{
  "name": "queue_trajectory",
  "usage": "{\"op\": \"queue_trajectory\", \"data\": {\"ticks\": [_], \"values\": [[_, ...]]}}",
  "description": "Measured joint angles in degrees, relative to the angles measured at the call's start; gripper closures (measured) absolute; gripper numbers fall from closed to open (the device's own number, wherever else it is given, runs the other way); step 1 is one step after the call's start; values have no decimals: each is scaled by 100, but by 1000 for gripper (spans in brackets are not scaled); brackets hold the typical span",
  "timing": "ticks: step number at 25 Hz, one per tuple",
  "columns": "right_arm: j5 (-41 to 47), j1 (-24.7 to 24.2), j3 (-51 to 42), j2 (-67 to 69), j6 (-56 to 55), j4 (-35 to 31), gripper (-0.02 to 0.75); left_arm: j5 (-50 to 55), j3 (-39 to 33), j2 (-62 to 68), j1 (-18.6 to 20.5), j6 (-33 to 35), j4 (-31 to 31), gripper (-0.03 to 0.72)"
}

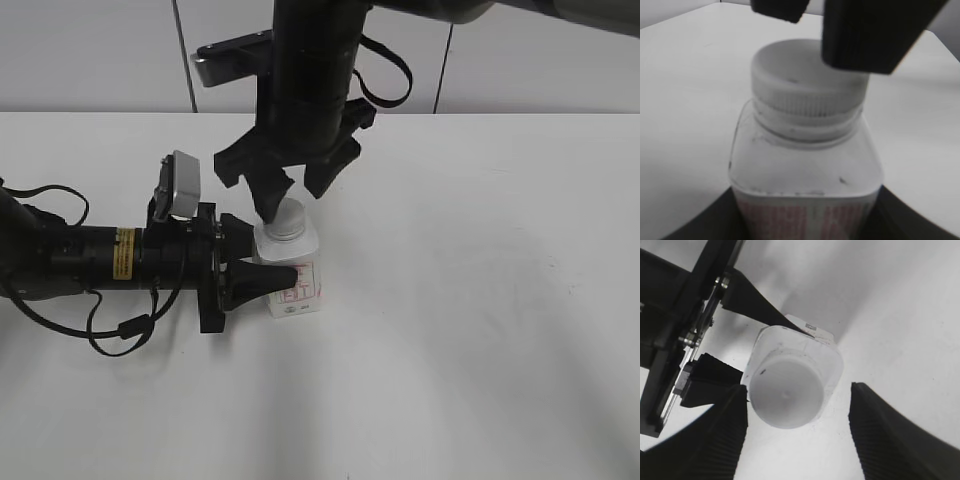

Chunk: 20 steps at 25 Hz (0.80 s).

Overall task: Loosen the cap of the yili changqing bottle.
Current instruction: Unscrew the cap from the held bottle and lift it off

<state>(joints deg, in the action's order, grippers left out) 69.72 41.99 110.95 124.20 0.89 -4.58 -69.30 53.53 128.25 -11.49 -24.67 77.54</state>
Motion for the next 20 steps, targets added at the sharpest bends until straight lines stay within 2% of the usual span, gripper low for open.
{"op": "queue_trajectory", "data": {"ticks": [13,18,20], "values": [[0,0,14,238,-25,-218,238,0,0,0,0,0,0,341],[0,0,14,238,-27,-211,349,5,0,0,0,0,4,342],[5,0,14,238,-27,-211,349,5,0,0,0,0,4,342]]}}
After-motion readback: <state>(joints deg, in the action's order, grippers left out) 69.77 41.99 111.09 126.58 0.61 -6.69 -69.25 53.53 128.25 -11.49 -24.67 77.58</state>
